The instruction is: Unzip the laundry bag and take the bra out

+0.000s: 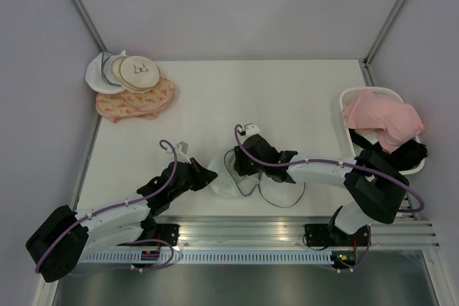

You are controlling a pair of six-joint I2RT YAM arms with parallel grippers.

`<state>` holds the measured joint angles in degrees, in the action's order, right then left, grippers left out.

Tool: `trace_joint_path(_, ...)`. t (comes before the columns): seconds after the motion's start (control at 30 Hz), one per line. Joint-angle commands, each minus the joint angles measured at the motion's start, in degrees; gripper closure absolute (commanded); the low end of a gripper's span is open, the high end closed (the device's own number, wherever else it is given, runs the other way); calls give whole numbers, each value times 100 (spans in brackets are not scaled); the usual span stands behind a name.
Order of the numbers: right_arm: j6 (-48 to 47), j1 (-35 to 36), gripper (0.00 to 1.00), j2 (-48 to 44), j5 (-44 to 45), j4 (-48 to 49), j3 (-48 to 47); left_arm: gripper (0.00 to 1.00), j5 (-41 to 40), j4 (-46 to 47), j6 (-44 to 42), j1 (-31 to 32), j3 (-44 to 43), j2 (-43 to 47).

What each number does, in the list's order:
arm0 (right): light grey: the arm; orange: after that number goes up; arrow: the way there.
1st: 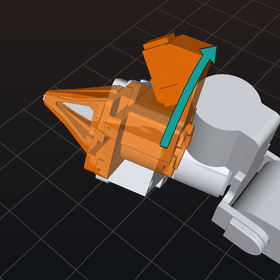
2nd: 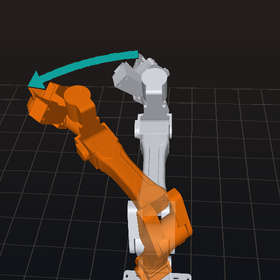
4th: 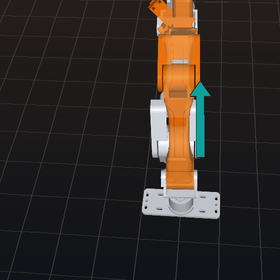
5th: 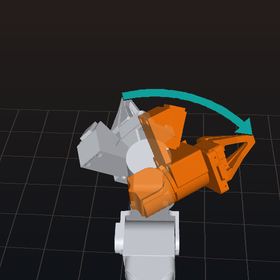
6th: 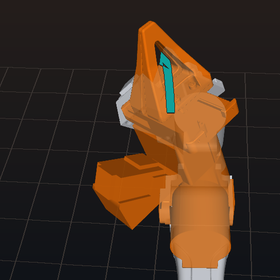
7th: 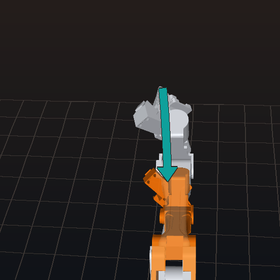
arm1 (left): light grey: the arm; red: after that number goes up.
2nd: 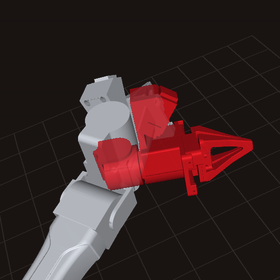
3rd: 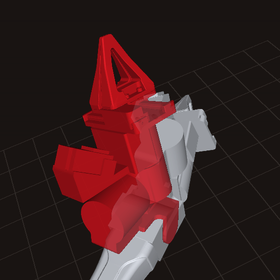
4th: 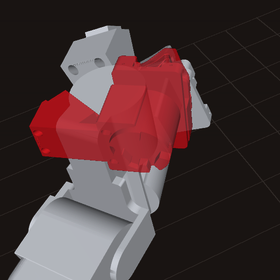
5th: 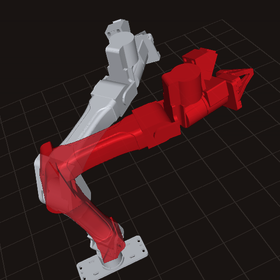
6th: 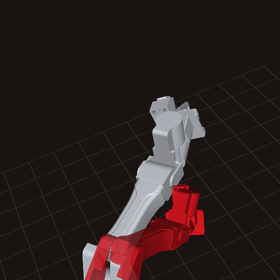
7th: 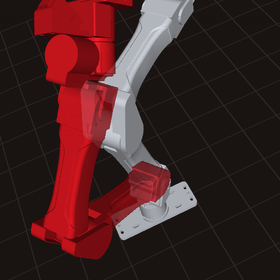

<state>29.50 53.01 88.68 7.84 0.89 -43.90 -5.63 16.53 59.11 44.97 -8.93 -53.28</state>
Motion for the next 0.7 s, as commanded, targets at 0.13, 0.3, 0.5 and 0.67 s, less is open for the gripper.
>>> trace_joint_path(0.13, 21, -10, 100, -210, -449, 580, 154, 98, 71, 350, 171, -15, 40, -8)
trace_joint_path(0.3, -93, -10, 100, -685, -757, 492, 241, 87, 27, 324, 180, -15, 5, 37)
trace_joint_path(0.5, -207, -10, 99, -1169, -994, 211, 286, 34, -35, 333, 215, -15, -30, -7)
trace_joint_path(0.67, -496, -10, 100, -1424, -1537, -44, 215, 19, -79, 193, 232, -15, -118, -86)
